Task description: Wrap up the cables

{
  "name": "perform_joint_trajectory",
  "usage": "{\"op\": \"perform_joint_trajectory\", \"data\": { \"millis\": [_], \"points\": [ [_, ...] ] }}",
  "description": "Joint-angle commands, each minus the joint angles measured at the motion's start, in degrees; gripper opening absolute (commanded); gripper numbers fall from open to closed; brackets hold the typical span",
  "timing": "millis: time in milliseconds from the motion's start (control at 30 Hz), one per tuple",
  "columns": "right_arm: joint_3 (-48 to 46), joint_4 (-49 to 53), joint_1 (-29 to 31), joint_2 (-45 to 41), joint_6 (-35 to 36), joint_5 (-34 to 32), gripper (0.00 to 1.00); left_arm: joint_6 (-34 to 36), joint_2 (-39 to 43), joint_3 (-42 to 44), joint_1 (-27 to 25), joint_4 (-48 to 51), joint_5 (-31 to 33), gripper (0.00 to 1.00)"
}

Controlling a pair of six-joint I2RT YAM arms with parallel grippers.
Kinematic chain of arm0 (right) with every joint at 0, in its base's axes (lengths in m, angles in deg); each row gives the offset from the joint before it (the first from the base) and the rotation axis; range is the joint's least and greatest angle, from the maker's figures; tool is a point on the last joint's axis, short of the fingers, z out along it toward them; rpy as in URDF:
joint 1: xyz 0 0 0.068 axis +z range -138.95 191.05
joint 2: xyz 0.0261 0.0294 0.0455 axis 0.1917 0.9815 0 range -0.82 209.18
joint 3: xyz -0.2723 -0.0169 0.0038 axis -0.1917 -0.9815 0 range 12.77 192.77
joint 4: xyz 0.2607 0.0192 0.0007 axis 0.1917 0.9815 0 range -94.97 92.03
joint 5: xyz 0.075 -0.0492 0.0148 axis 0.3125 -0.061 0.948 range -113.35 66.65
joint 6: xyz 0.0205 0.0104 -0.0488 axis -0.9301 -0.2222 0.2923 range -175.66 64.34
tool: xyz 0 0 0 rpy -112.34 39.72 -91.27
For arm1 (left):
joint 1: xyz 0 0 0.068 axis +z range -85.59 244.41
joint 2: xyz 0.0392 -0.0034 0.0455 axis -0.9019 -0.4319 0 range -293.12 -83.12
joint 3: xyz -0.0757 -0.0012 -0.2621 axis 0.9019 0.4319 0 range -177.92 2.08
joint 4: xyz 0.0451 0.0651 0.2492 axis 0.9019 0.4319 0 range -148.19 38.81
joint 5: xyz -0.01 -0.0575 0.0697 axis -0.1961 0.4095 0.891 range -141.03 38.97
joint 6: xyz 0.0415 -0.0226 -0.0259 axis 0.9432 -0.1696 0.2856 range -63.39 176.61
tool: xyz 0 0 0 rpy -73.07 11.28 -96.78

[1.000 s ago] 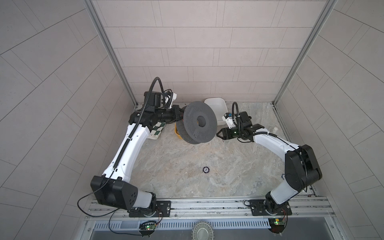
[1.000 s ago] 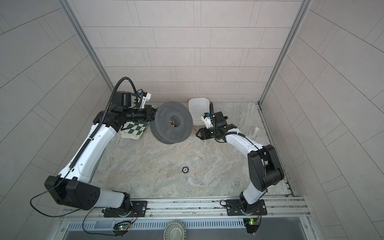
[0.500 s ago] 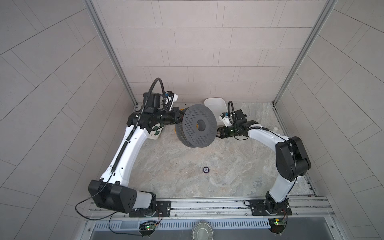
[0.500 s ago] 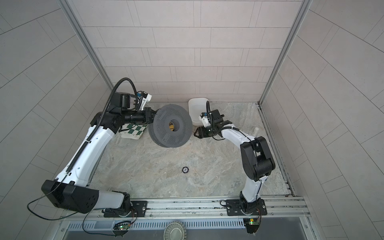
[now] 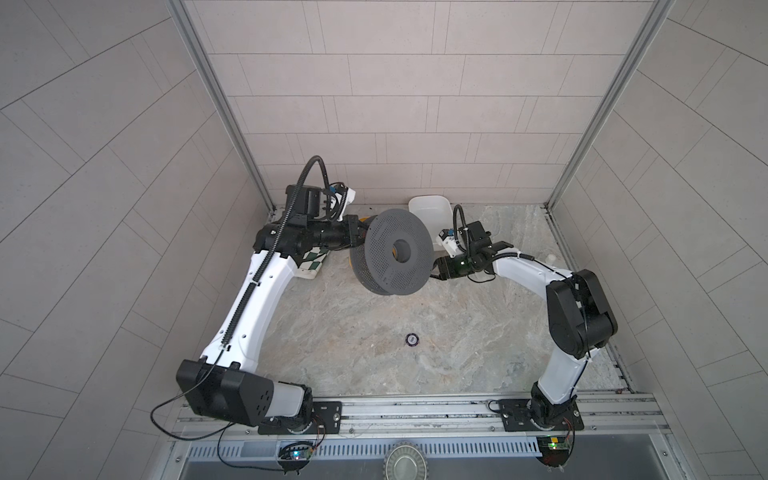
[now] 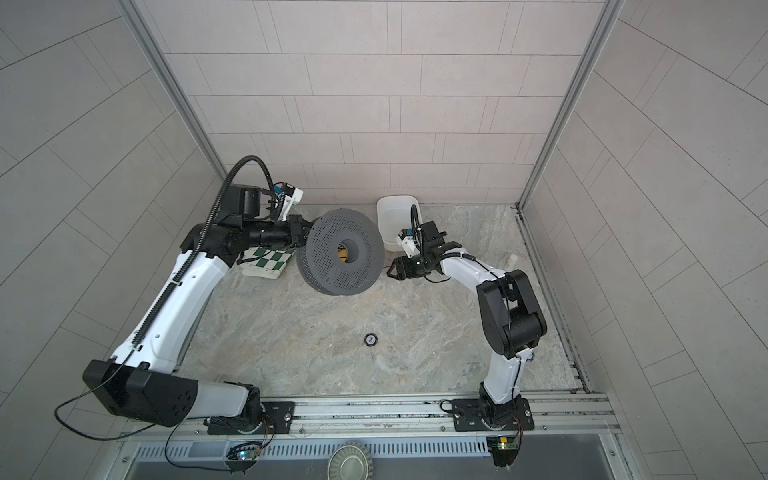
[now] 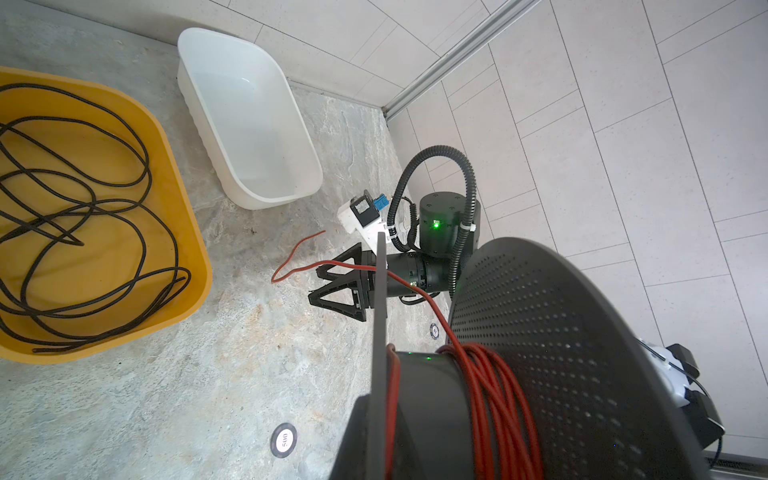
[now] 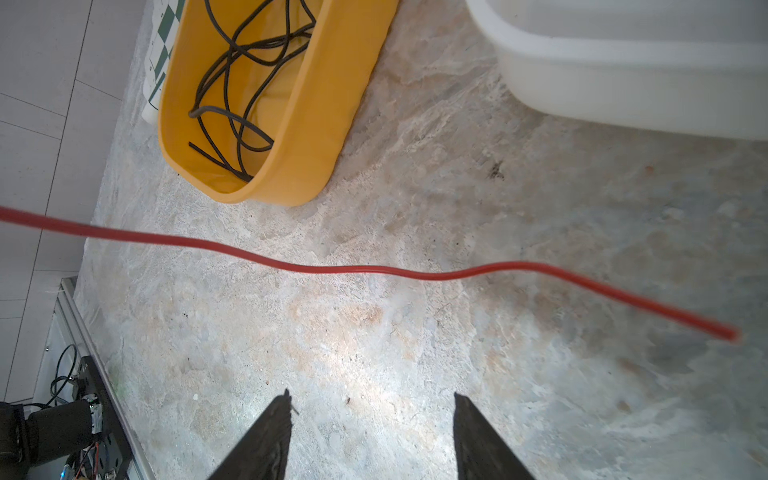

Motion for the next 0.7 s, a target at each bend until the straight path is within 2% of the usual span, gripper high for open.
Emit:
{"op": "perform_joint_trajectory", "data": {
  "millis": [0,167,367,667],
  "points": [
    [0.09,0.4,0.61,-0.58,1.39,-0.28,0.61,-1.03,2.09,-1.64,0.33,-2.93,-2.88,0.0],
    [-2.8,-2.29,1.14,-4.23,1.53,-1.96,0.61,-2.73,2.17,-1.81,0.3,-3.36,-3.04,0.0],
    [-5.06,-3.53,0.72,-6.85,-2.17,-4.78,0.62,-2.74,2.49,-1.31,0.33,-3.65,-3.03,0.0],
    [-5.36,-9.57,-0.48,-5.08,-16.49,-4.69,0.62,-3.47,3.17,-1.47,0.32,-4.12,-3.56,0.0]
  ]
}}
